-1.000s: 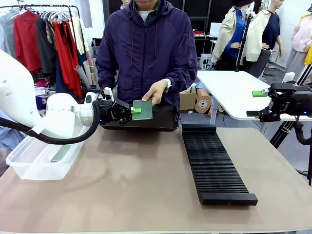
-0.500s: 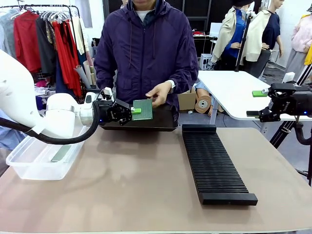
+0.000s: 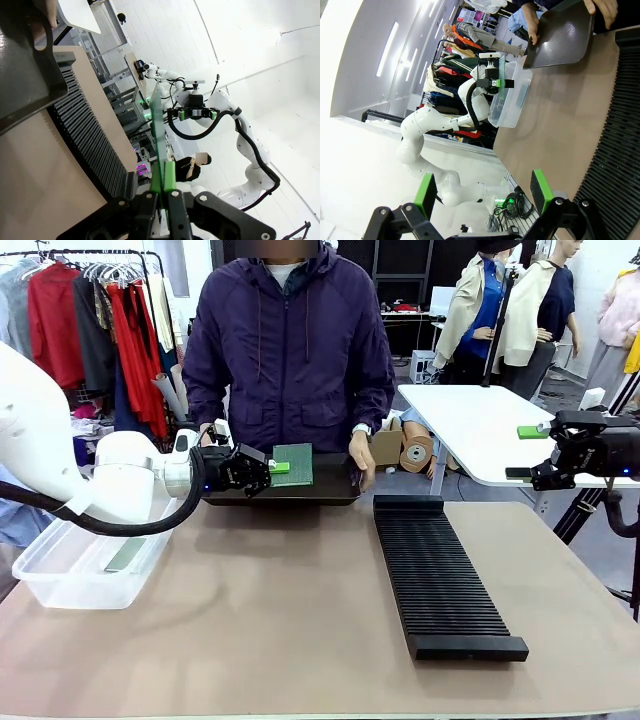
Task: Sort PCBs into racks and boxes based on the side picked up.
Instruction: If the short side of the Blank PCB is picked up, insert it into the PCB Rack ; if the long side is picked up, place it in the Organizing box.
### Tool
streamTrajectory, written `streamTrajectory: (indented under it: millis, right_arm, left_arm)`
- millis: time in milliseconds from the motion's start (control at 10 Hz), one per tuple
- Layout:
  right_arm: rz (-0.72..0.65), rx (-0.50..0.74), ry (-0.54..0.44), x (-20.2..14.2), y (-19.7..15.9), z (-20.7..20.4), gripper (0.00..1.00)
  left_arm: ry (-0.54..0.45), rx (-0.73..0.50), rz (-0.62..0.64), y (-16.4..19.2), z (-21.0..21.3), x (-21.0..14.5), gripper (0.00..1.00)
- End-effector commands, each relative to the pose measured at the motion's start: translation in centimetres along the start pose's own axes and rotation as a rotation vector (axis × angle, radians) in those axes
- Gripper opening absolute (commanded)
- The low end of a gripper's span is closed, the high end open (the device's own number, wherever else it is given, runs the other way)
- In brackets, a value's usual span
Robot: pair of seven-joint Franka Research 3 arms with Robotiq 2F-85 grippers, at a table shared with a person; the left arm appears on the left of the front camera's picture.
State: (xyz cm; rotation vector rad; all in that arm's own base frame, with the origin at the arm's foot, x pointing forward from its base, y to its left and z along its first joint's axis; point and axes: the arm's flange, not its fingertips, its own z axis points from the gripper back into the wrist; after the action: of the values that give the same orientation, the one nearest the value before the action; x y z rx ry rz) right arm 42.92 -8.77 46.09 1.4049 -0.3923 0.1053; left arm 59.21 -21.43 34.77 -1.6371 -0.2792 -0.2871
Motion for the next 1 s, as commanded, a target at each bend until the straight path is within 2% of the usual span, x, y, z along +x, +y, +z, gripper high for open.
streamTrajectory:
  millis: [0, 900]
  right_arm:
    - [0.007, 0.001, -0.002, -0.03, 0.15, -0.03, 1.0]
    - [0.007, 0.001, -0.002, -0.03, 0.15, -0.03, 1.0]
  left_arm:
    - [-0.001, -0.002, -0.008, -0.09, -0.02, 0.03, 0.0]
    - [-0.001, -0.002, -0.008, -0.09, -0.02, 0.03, 0.0]
